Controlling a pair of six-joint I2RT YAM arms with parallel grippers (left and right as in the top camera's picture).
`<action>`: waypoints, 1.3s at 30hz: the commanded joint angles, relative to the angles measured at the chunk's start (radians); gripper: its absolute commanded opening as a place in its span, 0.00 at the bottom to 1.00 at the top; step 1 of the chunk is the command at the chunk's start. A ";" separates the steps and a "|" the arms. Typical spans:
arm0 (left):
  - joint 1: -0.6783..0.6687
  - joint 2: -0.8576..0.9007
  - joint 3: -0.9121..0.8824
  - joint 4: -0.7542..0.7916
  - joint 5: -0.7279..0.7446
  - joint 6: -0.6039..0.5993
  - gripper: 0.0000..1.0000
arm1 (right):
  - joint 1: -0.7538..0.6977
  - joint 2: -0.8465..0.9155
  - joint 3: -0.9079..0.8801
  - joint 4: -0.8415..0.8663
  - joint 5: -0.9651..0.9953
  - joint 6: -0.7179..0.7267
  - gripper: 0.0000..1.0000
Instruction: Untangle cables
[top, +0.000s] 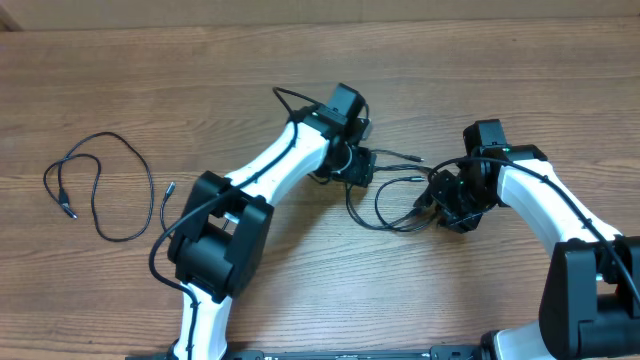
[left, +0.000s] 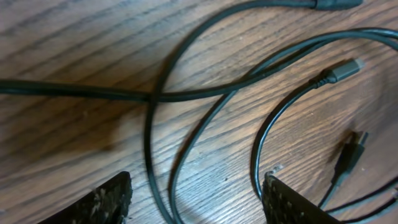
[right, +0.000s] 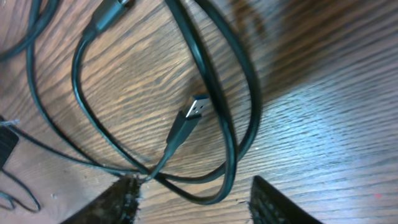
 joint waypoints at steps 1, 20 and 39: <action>-0.023 0.005 0.009 0.014 -0.077 -0.041 0.65 | -0.001 -0.017 0.013 0.003 0.072 0.038 0.52; -0.031 0.016 -0.012 0.052 -0.141 -0.053 0.57 | -0.002 -0.017 -0.029 0.064 0.159 0.071 0.33; -0.033 0.068 -0.009 0.059 -0.143 -0.050 0.04 | -0.002 -0.017 -0.029 0.091 0.160 0.070 0.41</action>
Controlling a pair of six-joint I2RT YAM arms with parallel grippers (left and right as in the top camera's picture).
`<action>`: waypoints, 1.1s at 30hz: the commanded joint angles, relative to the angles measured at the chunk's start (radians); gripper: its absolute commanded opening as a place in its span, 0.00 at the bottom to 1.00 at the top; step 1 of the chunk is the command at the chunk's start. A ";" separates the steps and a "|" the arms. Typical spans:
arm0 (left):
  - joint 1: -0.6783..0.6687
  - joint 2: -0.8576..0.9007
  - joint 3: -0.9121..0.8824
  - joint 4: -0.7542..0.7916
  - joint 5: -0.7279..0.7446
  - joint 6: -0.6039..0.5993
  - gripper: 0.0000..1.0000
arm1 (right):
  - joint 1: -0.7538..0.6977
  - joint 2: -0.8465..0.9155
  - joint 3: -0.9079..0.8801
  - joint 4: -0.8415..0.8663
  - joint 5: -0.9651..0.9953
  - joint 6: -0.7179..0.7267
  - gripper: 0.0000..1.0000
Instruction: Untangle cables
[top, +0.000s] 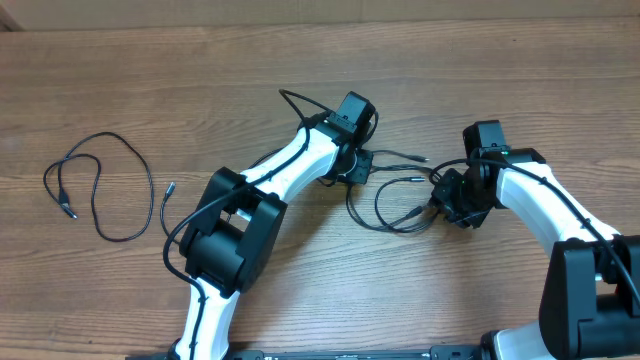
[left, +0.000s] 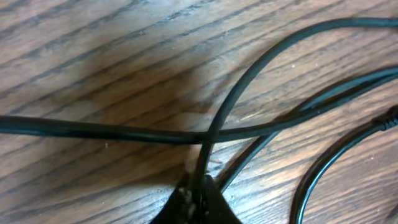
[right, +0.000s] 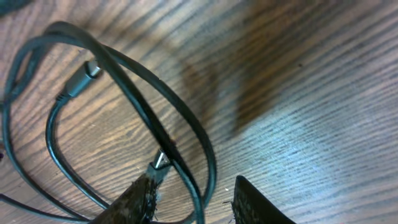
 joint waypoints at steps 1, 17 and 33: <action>0.000 0.013 0.004 -0.029 -0.006 0.006 0.04 | -0.002 -0.017 -0.005 0.014 0.011 0.003 0.44; 0.053 -0.216 0.154 -0.240 0.014 0.050 0.04 | -0.002 -0.017 -0.005 0.047 0.054 0.003 0.53; 0.071 -0.537 0.158 -0.214 0.046 0.045 0.04 | 0.005 -0.017 -0.005 0.136 -0.266 -0.114 0.52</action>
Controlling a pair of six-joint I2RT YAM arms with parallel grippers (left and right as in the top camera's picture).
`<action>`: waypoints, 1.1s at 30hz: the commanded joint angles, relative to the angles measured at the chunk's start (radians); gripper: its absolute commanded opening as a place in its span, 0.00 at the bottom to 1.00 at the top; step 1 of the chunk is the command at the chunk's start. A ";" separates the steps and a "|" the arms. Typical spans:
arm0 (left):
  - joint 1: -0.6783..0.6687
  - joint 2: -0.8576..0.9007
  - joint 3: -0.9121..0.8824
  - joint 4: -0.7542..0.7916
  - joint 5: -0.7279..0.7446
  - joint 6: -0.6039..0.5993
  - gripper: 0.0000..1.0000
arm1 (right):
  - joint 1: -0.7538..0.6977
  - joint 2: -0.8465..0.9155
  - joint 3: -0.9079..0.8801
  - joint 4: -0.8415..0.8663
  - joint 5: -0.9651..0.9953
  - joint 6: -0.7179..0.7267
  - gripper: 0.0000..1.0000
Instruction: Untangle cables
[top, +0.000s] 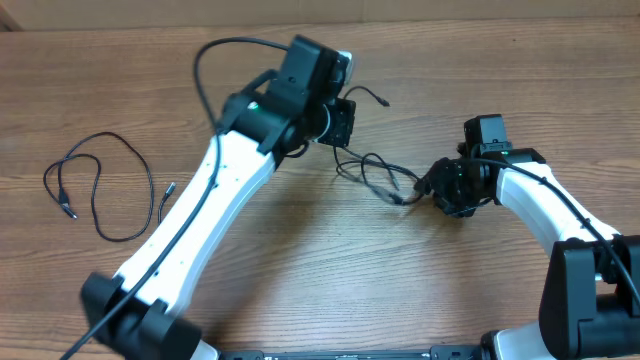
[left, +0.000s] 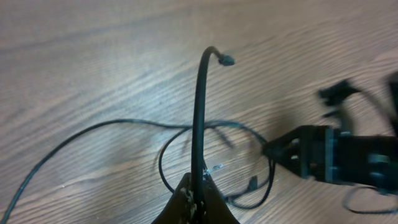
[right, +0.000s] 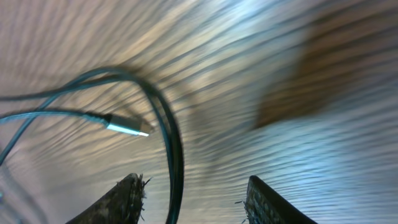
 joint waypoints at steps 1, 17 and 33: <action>0.005 -0.064 0.028 -0.005 0.037 0.015 0.04 | 0.005 -0.017 -0.005 0.013 -0.127 -0.038 0.52; 0.005 -0.095 0.028 -0.037 0.074 0.016 0.04 | 0.005 -0.017 -0.008 -0.005 -0.003 0.036 0.11; 0.048 -0.174 0.028 -0.027 0.051 0.016 0.04 | 0.005 -0.017 -0.008 -0.017 -0.039 0.049 0.25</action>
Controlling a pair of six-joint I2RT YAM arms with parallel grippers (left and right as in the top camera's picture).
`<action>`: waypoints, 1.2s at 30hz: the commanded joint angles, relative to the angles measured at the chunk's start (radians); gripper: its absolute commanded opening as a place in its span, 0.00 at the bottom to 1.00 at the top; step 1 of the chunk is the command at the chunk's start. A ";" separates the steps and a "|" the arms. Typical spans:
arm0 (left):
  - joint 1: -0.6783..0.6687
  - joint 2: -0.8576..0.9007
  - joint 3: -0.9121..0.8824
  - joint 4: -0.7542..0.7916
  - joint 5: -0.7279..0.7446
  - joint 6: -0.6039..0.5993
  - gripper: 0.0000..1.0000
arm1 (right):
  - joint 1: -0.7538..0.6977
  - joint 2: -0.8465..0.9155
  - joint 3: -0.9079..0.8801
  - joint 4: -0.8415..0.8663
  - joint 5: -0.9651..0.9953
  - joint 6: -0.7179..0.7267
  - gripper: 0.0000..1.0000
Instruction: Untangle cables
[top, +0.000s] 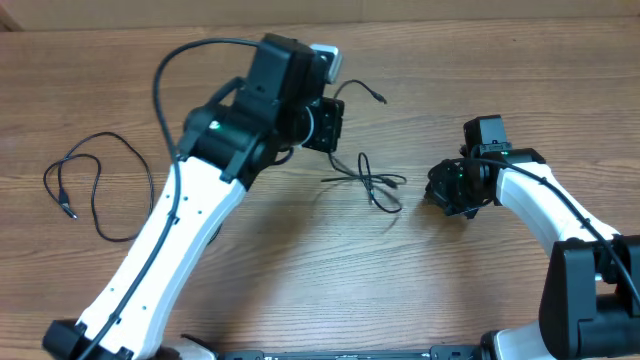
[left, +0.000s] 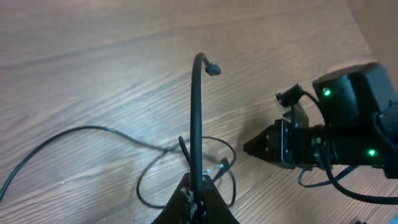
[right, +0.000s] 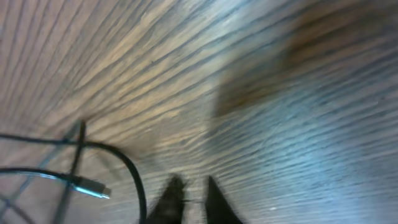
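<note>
My left gripper (top: 322, 125) is raised above the table and shut on a black cable (left: 194, 124). That cable's free plug (top: 381, 99) sticks up beyond the fingers. Below it a small knot of thin black cables (top: 370, 182) lies on the wood, with a loop and a silver-tipped plug (right: 93, 186). My right gripper (top: 440, 192) sits low just right of the knot, and I see no strand reaching it. In the right wrist view its fingertips (right: 174, 196) stand close together with a cable strand (right: 134, 177) passing left of them, outside the jaws.
A separate black cable (top: 148, 180) lies looped at the far left of the wooden table (top: 520, 80). The left arm's white links (top: 170, 240) stretch across the left half. The right arm (left: 329, 137) shows in the left wrist view.
The right gripper's fingers, wide apart around a strand before, now stand close together beside it. The knot now lies apart from the right gripper. The left gripper has shifted slightly left, still holding its cable.
Both grippers were open and low over the tangle between them. Then the left was shut on one strand at the table. Then it was high up with that strand, the tangle stretched toward the open right gripper. Now the knot is smaller and apart from the right gripper.
</note>
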 joint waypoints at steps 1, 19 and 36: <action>0.025 -0.048 0.028 0.008 -0.024 0.016 0.04 | 0.004 -0.017 -0.006 0.005 -0.116 -0.004 0.33; 0.108 -0.048 0.028 -0.014 -0.033 -0.085 0.04 | 0.129 -0.017 -0.006 0.227 -0.475 -0.164 0.41; 0.108 -0.047 0.028 -0.060 -0.178 -0.085 0.04 | 0.219 -0.018 -0.003 0.307 -0.441 -0.427 0.56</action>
